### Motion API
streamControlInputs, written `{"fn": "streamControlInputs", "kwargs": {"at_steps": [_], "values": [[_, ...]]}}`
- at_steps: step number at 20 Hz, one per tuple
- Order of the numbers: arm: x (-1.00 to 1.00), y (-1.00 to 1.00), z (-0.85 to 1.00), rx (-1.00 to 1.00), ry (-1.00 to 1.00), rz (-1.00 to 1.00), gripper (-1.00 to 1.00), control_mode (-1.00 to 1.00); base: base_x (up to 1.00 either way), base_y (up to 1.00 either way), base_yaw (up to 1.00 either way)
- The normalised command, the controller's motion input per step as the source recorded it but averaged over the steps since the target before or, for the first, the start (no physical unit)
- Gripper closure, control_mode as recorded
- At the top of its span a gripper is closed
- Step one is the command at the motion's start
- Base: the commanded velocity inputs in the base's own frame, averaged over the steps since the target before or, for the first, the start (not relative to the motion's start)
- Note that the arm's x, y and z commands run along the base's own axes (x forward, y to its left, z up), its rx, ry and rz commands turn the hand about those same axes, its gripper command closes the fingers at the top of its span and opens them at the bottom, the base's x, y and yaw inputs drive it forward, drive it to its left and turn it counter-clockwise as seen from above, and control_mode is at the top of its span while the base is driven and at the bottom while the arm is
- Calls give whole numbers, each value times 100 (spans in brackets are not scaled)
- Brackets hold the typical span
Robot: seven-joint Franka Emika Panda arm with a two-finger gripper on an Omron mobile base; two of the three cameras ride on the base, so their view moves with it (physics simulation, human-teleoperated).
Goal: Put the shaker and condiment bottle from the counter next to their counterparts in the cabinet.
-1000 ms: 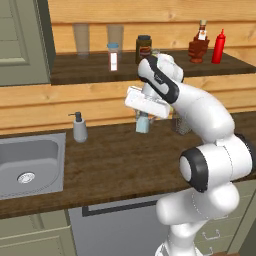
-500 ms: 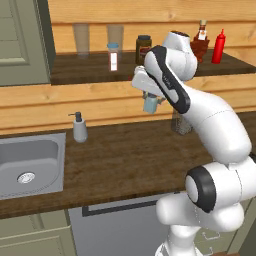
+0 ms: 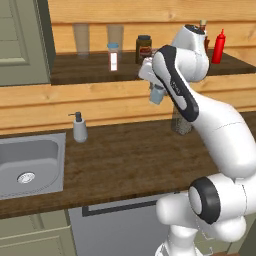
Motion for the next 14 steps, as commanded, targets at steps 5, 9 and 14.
{"fn": "streamControlInputs", "kwargs": {"at_steps": [5, 9, 14], "values": [[16, -67, 81, 0, 0, 0, 100, -100, 0, 0, 0], [21, -72, 85, 0, 0, 0, 100, -100, 0, 0, 0], [15, -40, 52, 0, 0, 0, 100, -100, 0, 0, 0]]}}
